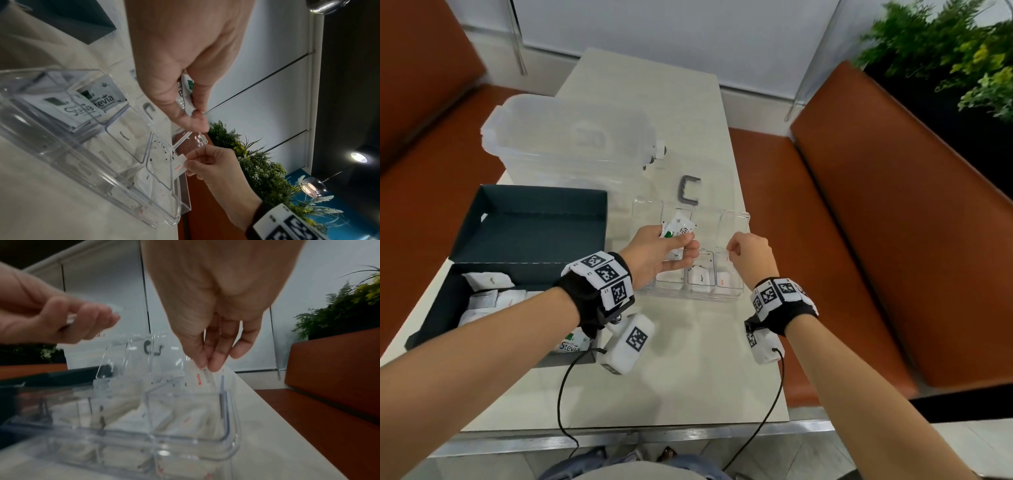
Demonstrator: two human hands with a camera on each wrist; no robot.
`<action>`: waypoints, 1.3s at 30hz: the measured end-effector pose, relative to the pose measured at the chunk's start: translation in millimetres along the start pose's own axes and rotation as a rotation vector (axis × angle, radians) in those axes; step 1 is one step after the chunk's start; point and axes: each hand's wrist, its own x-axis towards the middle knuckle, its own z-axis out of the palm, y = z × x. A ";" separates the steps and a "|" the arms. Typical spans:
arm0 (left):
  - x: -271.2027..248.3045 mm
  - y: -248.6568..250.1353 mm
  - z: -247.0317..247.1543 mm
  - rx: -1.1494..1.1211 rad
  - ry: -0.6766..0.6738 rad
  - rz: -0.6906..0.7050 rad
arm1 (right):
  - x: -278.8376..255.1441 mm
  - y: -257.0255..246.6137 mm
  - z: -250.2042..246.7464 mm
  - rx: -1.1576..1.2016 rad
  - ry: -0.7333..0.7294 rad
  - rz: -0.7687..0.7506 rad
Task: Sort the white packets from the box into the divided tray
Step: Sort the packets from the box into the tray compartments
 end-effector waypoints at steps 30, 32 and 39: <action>-6.2 9.0 2.2 -0.132 0.010 -0.127 | -7.2 2.9 0.7 -0.162 0.094 -0.021; -5.8 6.6 2.4 -0.098 -0.017 -0.102 | -8.3 -3.4 -8.3 0.017 0.144 -0.009; -4.1 -1.2 6.4 0.040 -0.053 0.022 | -15.5 -45.2 -34.8 0.472 0.045 -0.124</action>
